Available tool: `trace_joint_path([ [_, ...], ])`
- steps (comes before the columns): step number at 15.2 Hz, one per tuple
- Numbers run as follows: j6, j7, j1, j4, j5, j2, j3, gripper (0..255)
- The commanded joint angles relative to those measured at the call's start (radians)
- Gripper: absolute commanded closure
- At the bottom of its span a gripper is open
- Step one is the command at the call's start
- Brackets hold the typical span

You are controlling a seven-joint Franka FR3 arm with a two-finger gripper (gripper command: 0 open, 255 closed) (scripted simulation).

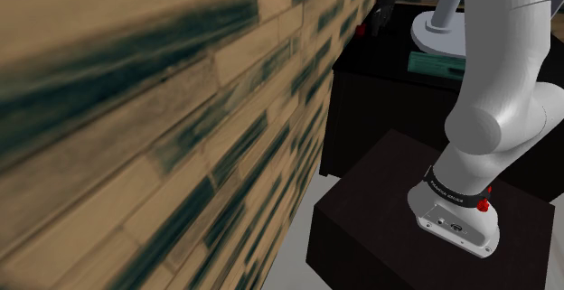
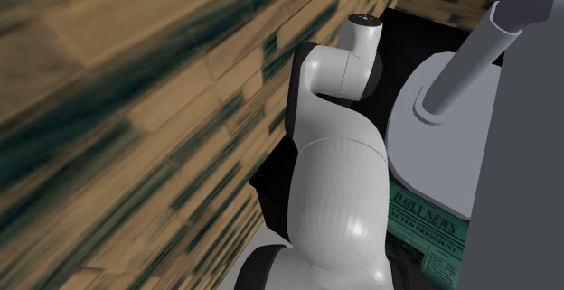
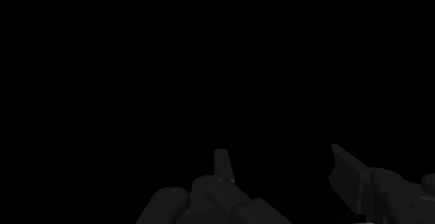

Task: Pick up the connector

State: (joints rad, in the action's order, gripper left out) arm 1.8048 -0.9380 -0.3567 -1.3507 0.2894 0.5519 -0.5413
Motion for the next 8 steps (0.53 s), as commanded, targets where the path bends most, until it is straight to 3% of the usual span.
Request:
trace_joint_path([
  [1, -0.028, 0.003, -0.005, 0.030, -0.001, 0.000, -0.001, 255],
  [8, -0.122, 0.012, -0.021, 0.125, -0.005, -0.001, -0.004, 255],
])
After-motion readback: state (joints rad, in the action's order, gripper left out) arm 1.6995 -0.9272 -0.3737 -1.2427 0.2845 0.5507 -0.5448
